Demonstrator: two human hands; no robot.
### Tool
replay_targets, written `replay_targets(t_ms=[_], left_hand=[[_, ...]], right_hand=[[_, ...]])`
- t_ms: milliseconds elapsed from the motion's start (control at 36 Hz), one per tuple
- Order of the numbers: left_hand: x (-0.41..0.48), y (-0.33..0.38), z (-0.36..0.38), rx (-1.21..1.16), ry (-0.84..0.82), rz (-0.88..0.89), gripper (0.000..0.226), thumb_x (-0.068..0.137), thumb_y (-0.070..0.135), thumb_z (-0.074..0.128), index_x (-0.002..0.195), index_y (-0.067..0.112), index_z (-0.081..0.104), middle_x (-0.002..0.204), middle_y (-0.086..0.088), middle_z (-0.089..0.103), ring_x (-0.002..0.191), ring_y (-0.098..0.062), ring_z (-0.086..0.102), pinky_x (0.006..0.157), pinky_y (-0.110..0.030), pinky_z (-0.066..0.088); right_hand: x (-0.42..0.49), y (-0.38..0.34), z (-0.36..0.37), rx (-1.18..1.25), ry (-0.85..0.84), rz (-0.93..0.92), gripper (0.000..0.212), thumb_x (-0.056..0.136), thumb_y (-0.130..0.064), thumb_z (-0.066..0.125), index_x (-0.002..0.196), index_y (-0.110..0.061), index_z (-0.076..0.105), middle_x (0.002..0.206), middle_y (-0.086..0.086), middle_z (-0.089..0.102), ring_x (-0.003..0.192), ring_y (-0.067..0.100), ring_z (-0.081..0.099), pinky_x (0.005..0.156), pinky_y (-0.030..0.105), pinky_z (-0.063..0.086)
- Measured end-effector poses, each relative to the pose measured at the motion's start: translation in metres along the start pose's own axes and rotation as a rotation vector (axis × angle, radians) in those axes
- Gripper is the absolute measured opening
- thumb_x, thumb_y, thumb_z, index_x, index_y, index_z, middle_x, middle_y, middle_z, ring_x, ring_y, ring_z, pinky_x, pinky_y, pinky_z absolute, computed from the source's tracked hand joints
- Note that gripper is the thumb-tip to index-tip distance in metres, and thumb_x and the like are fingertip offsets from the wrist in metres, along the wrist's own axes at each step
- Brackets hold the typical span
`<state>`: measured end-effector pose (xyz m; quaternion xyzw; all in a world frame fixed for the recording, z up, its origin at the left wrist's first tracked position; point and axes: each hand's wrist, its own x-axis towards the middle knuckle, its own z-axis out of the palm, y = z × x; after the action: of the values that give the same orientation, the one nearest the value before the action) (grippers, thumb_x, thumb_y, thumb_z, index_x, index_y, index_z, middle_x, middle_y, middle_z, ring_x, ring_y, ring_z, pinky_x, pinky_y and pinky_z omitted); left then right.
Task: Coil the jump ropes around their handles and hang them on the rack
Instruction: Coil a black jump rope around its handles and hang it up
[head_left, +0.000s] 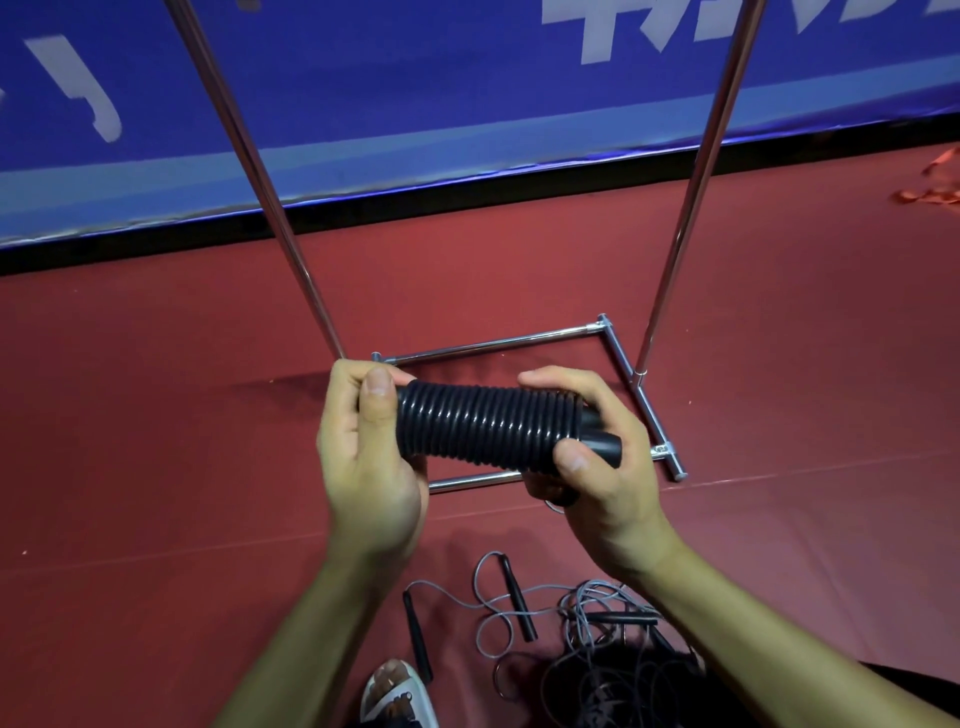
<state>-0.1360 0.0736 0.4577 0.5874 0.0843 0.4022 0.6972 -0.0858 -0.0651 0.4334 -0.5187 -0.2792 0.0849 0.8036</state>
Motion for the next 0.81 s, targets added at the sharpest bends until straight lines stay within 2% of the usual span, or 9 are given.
replay_targets(t_ms=[83,167,278,333,417,500,583,694,806], left_hand=[[0.002,-0.002,-0.004,0.038,-0.028,0.041,0.021,0.094,0.035,0.047,0.078,0.023,0.056,0.065,0.006,0.047,0.059,-0.012,0.039,0.056,-0.030,0.034],[0.001,-0.005,-0.004,0.059,-0.066,0.043,0.021,0.091,0.039,0.047,0.076,0.033,0.059,0.066,0.006,0.047,0.061,-0.015,0.038,0.059,-0.037,0.031],[-0.001,-0.004,-0.001,0.001,-0.071,0.009,0.020,0.091,0.037,0.046,0.076,0.032,0.058,0.064,0.011,0.046,0.057,-0.007,0.038,0.056,-0.025,0.032],[0.000,-0.005,0.001,-0.018,-0.033,-0.030,0.022,0.094,0.032,0.046,0.077,0.021,0.052,0.063,0.011,0.046,0.057,-0.006,0.038,0.055,-0.022,0.032],[0.003,-0.009,0.001,-0.014,0.068,-0.094,0.024,0.094,0.027,0.042,0.073,0.014,0.044,0.060,0.012,0.044,0.056,-0.006,0.036,0.055,-0.024,0.031],[0.006,-0.013,0.002,-0.034,0.148,-0.150,0.029,0.098,0.025,0.041,0.071,0.016,0.043,0.059,0.011,0.041,0.056,-0.007,0.034,0.057,-0.028,0.029],[0.008,-0.020,0.008,-0.113,0.263,-0.249,0.034,0.105,0.016,0.036,0.071,0.015,0.040,0.055,0.012,0.041,0.052,-0.005,0.037,0.055,-0.026,0.033],[0.009,-0.024,0.014,-0.119,0.318,-0.308,0.034,0.105,0.016,0.037,0.072,0.016,0.042,0.056,0.009,0.043,0.054,-0.008,0.038,0.058,-0.033,0.034],[0.009,-0.024,0.017,-0.121,0.314,-0.303,0.034,0.104,0.016,0.039,0.070,0.017,0.042,0.059,0.008,0.042,0.058,-0.010,0.036,0.060,-0.032,0.031]], right_hand=[[0.001,0.002,-0.001,-0.008,-0.008,-0.008,0.041,0.071,-0.035,0.061,0.107,-0.015,0.063,0.077,-0.013,0.061,0.060,0.000,0.054,0.058,0.013,0.040],[0.001,0.002,-0.004,-0.028,-0.011,-0.014,0.038,0.073,-0.033,0.061,0.107,-0.017,0.064,0.078,-0.013,0.061,0.061,0.000,0.054,0.059,0.013,0.041],[0.003,-0.006,-0.005,-0.105,-0.034,-0.017,0.039,0.074,-0.034,0.061,0.108,-0.016,0.061,0.078,-0.015,0.060,0.062,0.000,0.052,0.059,0.013,0.041],[0.003,-0.006,-0.004,-0.134,-0.038,-0.001,0.041,0.074,-0.036,0.062,0.110,-0.017,0.059,0.077,-0.017,0.059,0.060,-0.001,0.052,0.058,0.011,0.040],[0.004,-0.001,-0.001,-0.043,-0.073,0.110,0.063,0.070,-0.057,0.076,0.118,-0.021,0.057,0.073,-0.016,0.054,0.051,-0.002,0.044,0.050,0.014,0.037],[0.006,0.004,0.007,0.126,-0.041,0.207,0.086,0.057,-0.073,0.078,0.121,-0.022,0.052,0.070,-0.008,0.044,0.048,0.003,0.033,0.046,0.016,0.032],[0.008,0.008,0.016,0.243,0.093,0.207,0.078,0.057,-0.071,0.079,0.112,-0.021,0.055,0.070,0.001,0.036,0.049,0.004,0.027,0.045,0.015,0.027],[0.009,0.010,0.019,0.253,0.180,0.197,0.049,0.061,-0.071,0.077,0.082,-0.028,0.066,0.065,-0.003,0.035,0.049,0.005,0.025,0.042,0.016,0.026],[0.006,0.007,0.019,0.158,0.201,0.165,0.043,0.064,-0.073,0.072,0.072,-0.031,0.063,0.054,-0.011,0.033,0.046,0.006,0.026,0.042,0.018,0.027]])
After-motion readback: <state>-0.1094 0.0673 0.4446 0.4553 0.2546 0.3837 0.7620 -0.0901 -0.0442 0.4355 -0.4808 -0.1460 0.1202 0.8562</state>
